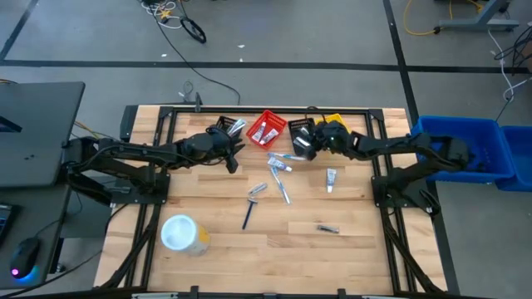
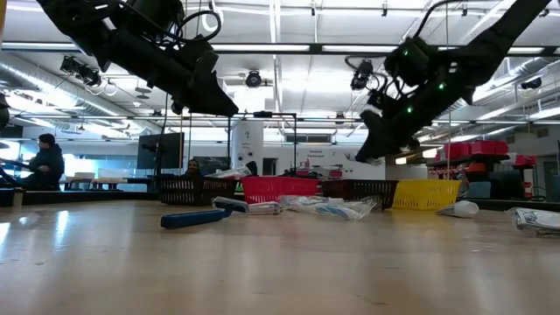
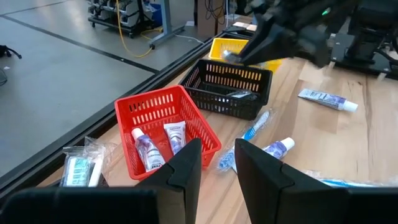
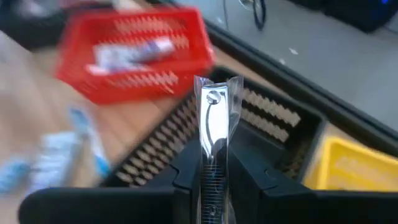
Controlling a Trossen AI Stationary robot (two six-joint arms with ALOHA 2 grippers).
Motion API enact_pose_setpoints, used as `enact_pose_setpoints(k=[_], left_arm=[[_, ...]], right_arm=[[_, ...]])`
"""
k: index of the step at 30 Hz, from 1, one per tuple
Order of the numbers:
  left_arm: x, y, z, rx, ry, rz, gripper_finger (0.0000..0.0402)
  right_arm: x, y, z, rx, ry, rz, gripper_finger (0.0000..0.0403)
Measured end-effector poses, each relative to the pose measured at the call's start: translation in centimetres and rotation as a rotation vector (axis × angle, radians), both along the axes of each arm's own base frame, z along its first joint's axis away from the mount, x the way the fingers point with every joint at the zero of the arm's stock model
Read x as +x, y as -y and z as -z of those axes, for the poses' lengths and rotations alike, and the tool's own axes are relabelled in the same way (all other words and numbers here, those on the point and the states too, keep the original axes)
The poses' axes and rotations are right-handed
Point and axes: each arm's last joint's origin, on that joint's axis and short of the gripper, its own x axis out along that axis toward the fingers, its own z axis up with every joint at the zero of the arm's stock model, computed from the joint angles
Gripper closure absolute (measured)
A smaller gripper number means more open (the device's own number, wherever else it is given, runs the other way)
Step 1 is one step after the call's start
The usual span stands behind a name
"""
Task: Pick & Place Travel size toiletries
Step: Put the nail cutter into the right black bin, then put the razor into the yellow bin
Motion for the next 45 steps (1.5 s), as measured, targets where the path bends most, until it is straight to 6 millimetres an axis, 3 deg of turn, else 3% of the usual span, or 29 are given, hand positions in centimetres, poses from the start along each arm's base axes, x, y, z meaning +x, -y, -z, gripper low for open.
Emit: enact_pose_setpoints(k=[6, 12, 19, 31, 38, 45], left_arm=[[0.0, 0.0, 0.0, 0.001, 0.001, -0.004, 0.0297], [0.0, 0.0, 0.0, -0.006, 0.006, -0.007, 0.0297], [0.0, 0.0, 0.0, -0.006, 0.005, -0.007, 0.0297], [0.0, 0.0, 0.0, -0.002, 0.001, -0.005, 0.0297], [0.0, 0.0, 0.0, -0.004, 0.000, 0.002, 0.0297], [0.0, 0.0, 0.0, -0.001, -0.001, 0.004, 0.0297]], right_arm=[[0.2, 1.4, 2.5, 0.034, -0.067, 0.013, 0.0339], [0.3, 2.0, 3.5, 0.034, -0.085, 0.024, 0.0337], [0.3, 2.2, 4.0, 0.053, -0.095, 0.010, 0.0314], [0.4, 2.2, 3.9, 0.045, -0.090, 0.004, 0.0240], [0.2, 2.0, 2.2, 0.002, -0.045, -0.025, 0.0202], [-0.2, 1.5, -0.8, -0.037, 0.074, -0.087, 0.0197]])
